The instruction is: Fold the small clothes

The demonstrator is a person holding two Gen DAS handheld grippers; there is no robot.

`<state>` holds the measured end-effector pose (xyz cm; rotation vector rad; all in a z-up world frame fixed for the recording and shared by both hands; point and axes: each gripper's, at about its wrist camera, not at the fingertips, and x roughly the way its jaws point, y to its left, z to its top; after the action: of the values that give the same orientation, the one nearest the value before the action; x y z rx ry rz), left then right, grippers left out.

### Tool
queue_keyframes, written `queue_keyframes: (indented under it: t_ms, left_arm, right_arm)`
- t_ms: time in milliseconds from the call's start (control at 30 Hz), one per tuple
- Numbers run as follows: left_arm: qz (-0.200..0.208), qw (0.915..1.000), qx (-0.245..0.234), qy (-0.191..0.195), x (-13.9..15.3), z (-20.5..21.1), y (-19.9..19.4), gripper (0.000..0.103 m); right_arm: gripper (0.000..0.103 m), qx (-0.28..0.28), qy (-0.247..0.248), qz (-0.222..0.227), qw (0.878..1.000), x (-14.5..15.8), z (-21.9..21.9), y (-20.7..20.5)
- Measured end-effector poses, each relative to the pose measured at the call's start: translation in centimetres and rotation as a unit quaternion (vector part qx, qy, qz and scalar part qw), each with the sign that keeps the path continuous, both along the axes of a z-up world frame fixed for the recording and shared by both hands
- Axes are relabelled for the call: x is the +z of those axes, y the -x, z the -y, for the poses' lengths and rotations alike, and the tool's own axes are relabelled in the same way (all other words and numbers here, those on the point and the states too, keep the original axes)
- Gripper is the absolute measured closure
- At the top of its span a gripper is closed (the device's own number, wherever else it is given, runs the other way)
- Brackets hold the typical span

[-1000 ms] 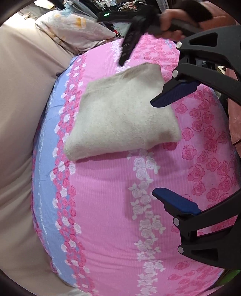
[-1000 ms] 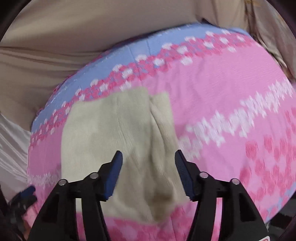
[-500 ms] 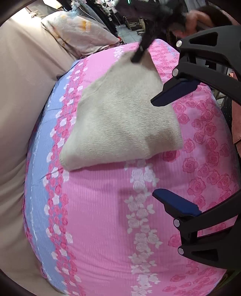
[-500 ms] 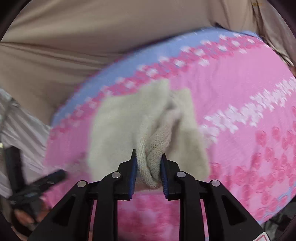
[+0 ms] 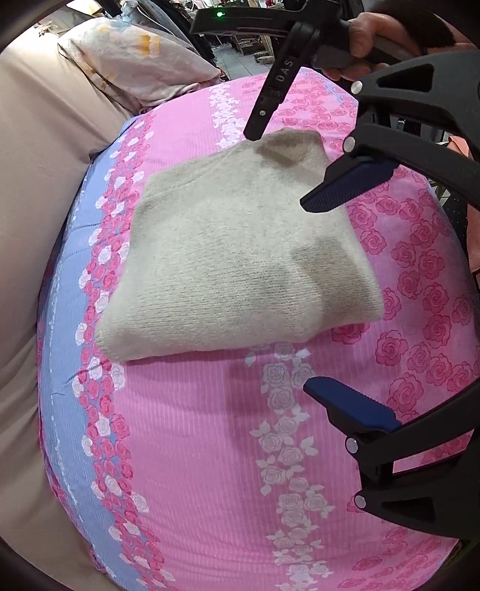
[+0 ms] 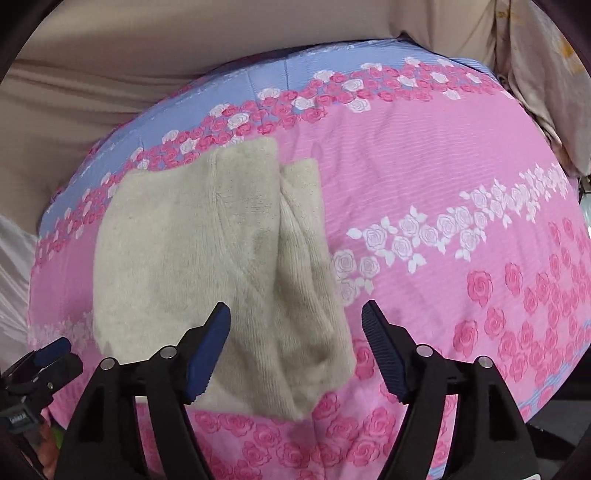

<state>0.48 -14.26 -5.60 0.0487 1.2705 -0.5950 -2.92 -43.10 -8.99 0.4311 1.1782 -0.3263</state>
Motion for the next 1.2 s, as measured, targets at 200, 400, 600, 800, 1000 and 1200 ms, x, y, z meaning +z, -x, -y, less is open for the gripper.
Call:
queue_keyframes:
  t_ms: [200,400,600,800,1000,1200]
  left_arm:
    - [-0.025,0.9996,0.008,0.003,-2.4,1.4,-1.3,0.015]
    - [-0.084,0.9934,0.055,0.054,-5.8,1.8,-3.6,0.012]
    - [-0.15,0.9799,0.096,0.089,-8.9,0.8,-4.8,0.01]
    - [-0.148,0.9781,0.09,0.116,-8.4,0.7,-4.5,0.036]
    - [-0.113,0.9866,0.075,0.09,-6.2,-0.7,-4.1,0.031]
    - [-0.061,0.994,0.076,0.049,-4.0,-2.7,-2.3,0.021]
  right_arm:
    - [0.024,0.024,-0.024,-0.027,0.999,-3.7,1.6,-1.3]
    - [0.018,-0.006,-0.124,-0.013,0.992,-6.3,3.2,-1.2]
    - [0.013,-0.05,-0.213,0.02,0.975,-8.3,4.3,0.0]
    - [0.062,-0.012,-0.18,0.049,0.982,-5.6,2.9,-0.1]
    - [0.044,0.005,-0.067,0.045,0.997,-2.3,2.0,1.4]
    - [0.027,0.02,-0.084,0.049,0.995,-0.4,1.4,2.4]
